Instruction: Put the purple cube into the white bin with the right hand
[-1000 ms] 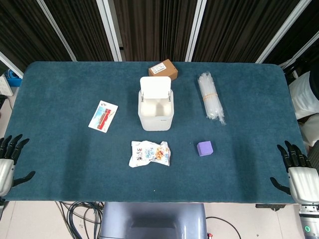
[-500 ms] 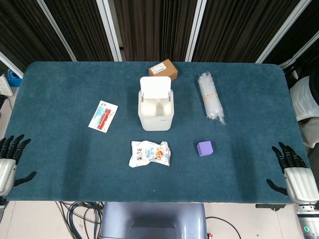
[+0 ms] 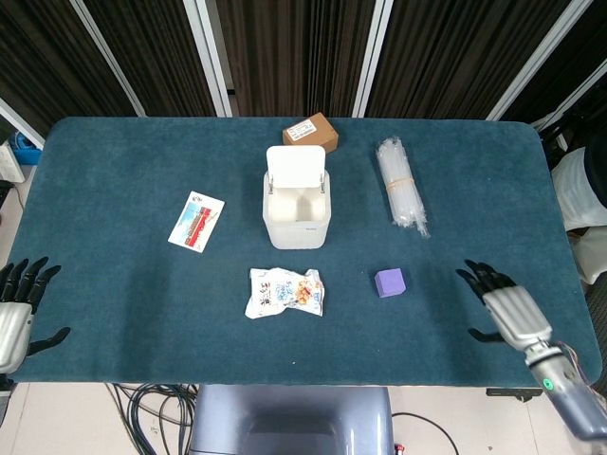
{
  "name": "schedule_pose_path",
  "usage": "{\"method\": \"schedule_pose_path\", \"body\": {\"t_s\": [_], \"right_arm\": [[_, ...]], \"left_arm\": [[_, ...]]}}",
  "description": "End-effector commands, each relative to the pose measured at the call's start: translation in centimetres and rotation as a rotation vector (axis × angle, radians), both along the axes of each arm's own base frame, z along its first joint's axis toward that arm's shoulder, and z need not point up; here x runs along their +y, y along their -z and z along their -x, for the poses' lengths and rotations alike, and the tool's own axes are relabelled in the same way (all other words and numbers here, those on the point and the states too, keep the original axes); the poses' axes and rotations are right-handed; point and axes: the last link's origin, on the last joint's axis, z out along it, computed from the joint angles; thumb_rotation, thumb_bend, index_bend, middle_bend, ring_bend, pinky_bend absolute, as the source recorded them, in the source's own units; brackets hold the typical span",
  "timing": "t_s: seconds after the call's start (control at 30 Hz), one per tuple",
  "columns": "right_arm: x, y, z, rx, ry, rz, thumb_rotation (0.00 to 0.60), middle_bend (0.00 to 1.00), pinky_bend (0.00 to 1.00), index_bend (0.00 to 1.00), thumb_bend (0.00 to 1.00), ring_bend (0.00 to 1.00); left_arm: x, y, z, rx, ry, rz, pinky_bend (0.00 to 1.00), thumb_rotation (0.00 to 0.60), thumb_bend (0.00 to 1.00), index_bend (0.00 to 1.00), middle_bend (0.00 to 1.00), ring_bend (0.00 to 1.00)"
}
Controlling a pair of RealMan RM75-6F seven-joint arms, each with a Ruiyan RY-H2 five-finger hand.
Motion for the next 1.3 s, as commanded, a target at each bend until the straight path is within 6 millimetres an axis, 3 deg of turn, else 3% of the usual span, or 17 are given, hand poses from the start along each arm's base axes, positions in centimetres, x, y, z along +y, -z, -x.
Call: {"method": "schedule_pose_path", "body": {"t_s": [0.03,0.43,0.7,0.87,1.03,1.2,1.3], "right_arm": [[-3.5,1.2,-1.5,0.035,-0.042,-0.069,0.600,0.06,0.22,0.00,0.06,0.06],[-9.7,6.4,-5.7,0.111,-0.092,-0.195,0.600,0.14,0.22,0.06,0.06,0.14],[-11.2,9.4,-7.5,0.161,-0.119,-0.245,0.600,0.28,0.26,0.15,0.09,0.29],[-11.3,10.4,-8.3,0.171,-0.129,-0.262,0.600,0.42,0.37,0.28,0.16,0.44],[-11.4,10.5,-9.0,0.119,-0.116,-0.247,0.600,0.56,0.53,0.50,0.38,0.58],[-11.7,8.5,-9.9,0.026,-0.119,-0.163,0.600,0.58,0.55,0.53,0.43,0.60],[-11.8,5.9,-10.7,-0.064,-0.122,-0.095,0.600,0.57,0.55,0.53,0.43,0.59]], "left_arm": [[0.0,0.0,0.0,0.001,0.000,-0.001,0.00,0.600,0.07,0.18,0.15,0.00],[0.1,0.0,0.1,0.006,-0.007,-0.003,0.00,0.600,0.07,0.18,0.15,0.00],[0.2,-0.2,0.2,0.006,-0.010,-0.007,0.00,0.600,0.07,0.18,0.15,0.00],[0.2,-0.3,0.2,0.005,-0.013,-0.012,0.00,0.600,0.07,0.18,0.15,0.00],[0.2,-0.3,0.2,0.004,-0.013,-0.008,0.00,0.600,0.07,0.18,0.15,0.00],[0.2,-0.3,0.3,0.003,-0.015,-0.007,0.00,0.600,0.07,0.18,0.15,0.00],[0.2,-0.3,0.3,0.003,-0.016,-0.006,0.00,0.600,0.07,0.18,0.15,0.00]]}}
